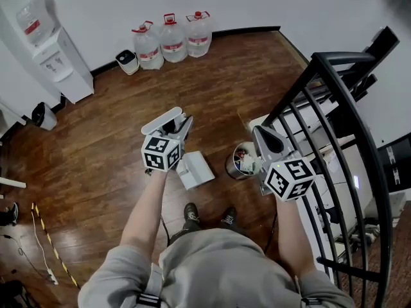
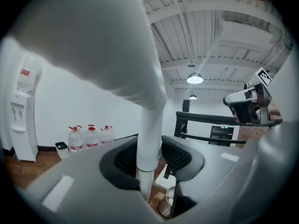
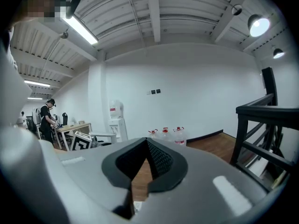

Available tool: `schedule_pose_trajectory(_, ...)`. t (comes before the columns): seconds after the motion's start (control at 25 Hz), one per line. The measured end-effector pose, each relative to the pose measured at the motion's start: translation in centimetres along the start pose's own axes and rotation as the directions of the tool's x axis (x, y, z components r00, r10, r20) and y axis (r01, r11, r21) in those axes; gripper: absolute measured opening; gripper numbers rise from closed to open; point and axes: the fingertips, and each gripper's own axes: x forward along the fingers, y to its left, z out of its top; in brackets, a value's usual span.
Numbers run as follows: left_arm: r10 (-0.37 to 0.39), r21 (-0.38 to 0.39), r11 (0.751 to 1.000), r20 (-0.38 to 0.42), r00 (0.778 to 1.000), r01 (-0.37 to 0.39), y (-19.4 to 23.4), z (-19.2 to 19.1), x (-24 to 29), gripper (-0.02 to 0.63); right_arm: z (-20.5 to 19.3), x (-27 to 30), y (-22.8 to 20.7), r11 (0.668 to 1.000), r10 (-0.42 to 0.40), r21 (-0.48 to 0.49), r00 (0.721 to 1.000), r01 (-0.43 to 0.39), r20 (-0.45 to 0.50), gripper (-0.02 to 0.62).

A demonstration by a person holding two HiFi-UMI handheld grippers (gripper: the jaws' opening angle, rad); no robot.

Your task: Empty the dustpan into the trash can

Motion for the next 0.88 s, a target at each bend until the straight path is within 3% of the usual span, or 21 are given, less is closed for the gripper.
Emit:
schedule_pose_trajectory(0.2, 0.009, -0.001, 1.000, -0.023, 1.000, -0.009, 1.3, -4.0, 1.5, 0.141, -2.7, 0.9, 0.5, 1.000, -0.016, 0.015, 0.998, 0.017, -0.067, -0.001)
schedule_pose_trajectory(0.36, -0.026, -0.001, 1.000, -0.035, 0.999, 0.026, 1.2, -6.5, 2.2, 0.143, -4.9, 1.4, 1.0, 0.999, -0.024, 0.026, 0.992, 0.027, -0.126, -0.001)
schedule_pose_trajectory(0.88, -0.077, -0.004, 0.997, 0.025, 0.997, 0.077, 1.8, -11.0, 4.1, 0.145, -10.6, 2.6, 1.6, 0.998, -0.010, 0.062, 0.977, 0.023, -0.212, -0.001)
